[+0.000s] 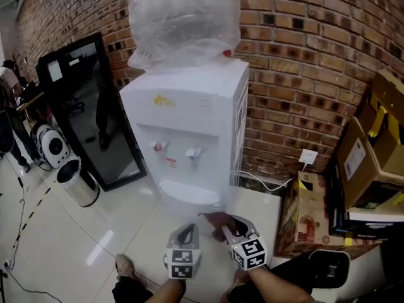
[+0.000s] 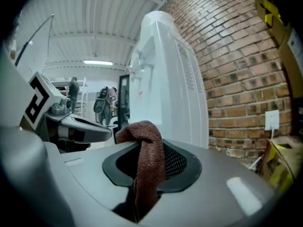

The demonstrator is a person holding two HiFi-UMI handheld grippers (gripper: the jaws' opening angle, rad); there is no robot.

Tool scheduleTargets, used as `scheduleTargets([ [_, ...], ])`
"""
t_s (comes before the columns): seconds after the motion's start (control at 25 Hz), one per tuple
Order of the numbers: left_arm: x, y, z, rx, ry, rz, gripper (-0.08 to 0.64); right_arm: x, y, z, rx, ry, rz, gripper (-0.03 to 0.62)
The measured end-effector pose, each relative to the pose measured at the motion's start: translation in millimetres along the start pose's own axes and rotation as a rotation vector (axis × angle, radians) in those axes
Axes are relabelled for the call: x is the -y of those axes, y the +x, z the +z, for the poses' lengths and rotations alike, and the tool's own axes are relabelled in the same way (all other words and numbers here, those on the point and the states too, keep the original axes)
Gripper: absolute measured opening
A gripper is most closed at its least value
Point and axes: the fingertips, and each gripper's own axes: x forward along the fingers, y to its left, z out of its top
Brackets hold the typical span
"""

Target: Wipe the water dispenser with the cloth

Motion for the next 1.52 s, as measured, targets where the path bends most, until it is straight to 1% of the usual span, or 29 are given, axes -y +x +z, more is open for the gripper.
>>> scheduleTargets([
  [0.12, -1, -15, 32, 0.029, -0.028, 0.042, 0.000, 14, -15, 56, 0.094, -0.015, 0.048, 0.100],
  [0.28, 15, -38, 80, 0.067, -0.044, 0.060, 0.000, 17, -45, 130, 0.176, -0.034, 0.134, 0.100],
  [0.36, 23, -50, 109, 0.099, -0.042, 0.068, 0.000, 7, -57, 162, 0.184, -0.085, 0.191, 0.101],
  [0.44, 31, -60, 136, 0.131, -0.034, 0.068, 0.000, -6, -69, 194, 0.194, -0.157, 0.242, 0.101],
  [0.52, 41, -69, 162, 0.169, -0.014, 0.061, 0.000, -15, -81, 224, 0.226, -0.217, 0.275, 0.101],
  [0.64, 46, -76, 197, 0.224, 0.021, 0.059, 0.000, -20, -90, 268, 0.292, -0.272, 0.290, 0.101],
  [0.8, 42, -79, 230, 0.246, 0.023, 0.040, 0.000, -21, -90, 318, 0.364, -0.345, 0.261, 0.103],
  [0.96, 37, -84, 264, 0.262, 0.043, 0.041, 0.000, -15, -83, 352, 0.398, -0.359, 0.234, 0.103],
  [1.16, 29, -82, 307, 0.301, 0.088, 0.077, 0.000, -9, -60, 372, 0.405, -0.374, 0.233, 0.103],
  [1.28, 29, -78, 322, 0.316, 0.093, 0.084, 0.000, -4, -50, 380, 0.430, -0.381, 0.223, 0.103],
  [1.36, 30, -76, 329, 0.324, 0.100, 0.084, 0.000, 3, -48, 387, 0.460, -0.368, 0.212, 0.103],
  [1.52, 24, -71, 342, 0.334, 0.111, 0.103, 0.000, 20, -42, 414, 0.510, -0.338, 0.199, 0.103],
])
